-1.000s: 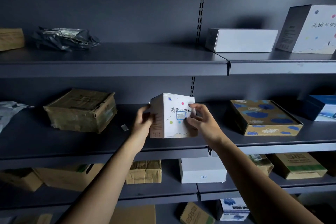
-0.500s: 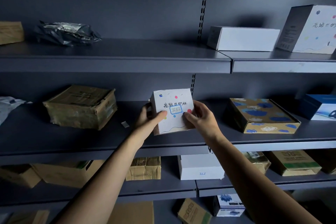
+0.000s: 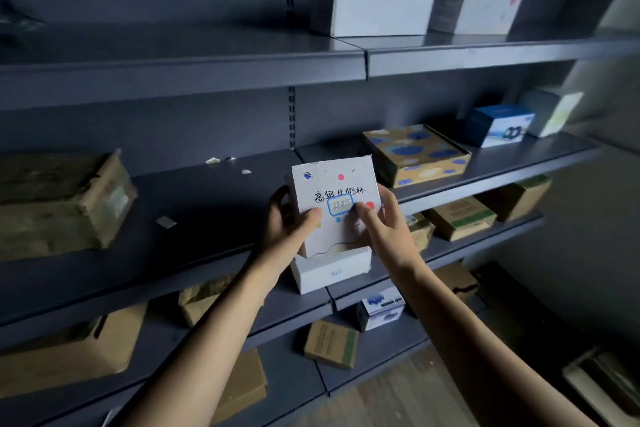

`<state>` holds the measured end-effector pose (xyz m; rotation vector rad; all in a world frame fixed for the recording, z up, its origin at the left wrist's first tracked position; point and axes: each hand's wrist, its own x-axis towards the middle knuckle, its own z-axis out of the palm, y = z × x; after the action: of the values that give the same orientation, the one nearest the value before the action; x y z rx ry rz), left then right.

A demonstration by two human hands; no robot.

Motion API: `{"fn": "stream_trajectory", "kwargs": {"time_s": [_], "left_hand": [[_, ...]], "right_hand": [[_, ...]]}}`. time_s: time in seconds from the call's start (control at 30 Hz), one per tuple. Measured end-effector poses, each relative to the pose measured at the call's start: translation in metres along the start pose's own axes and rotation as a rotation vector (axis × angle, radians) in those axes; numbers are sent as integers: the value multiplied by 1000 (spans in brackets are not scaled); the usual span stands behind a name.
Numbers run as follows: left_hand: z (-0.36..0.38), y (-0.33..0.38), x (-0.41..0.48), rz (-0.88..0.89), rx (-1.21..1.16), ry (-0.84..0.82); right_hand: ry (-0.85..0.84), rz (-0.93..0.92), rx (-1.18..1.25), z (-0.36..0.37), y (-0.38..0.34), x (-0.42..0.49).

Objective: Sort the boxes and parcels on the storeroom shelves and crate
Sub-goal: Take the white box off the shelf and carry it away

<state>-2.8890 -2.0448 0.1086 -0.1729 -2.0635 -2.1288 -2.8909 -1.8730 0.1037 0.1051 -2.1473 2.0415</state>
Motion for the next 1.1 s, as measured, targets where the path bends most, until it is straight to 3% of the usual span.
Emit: {"fn": "stream_trajectory", "kwargs": {"time_s": [0.23,0.67,1.1], "left_hand": [[119,-17,-42,-70,18,-236],[448,-41,-195,-231,18,-603],[679,-92,-264,-389,-36,-931]], "right_hand": [[281,44,-99,-117,11,-75],[698,164,-150,-424,41,-245],[1032,333,-154,-621,97,-325]]}}
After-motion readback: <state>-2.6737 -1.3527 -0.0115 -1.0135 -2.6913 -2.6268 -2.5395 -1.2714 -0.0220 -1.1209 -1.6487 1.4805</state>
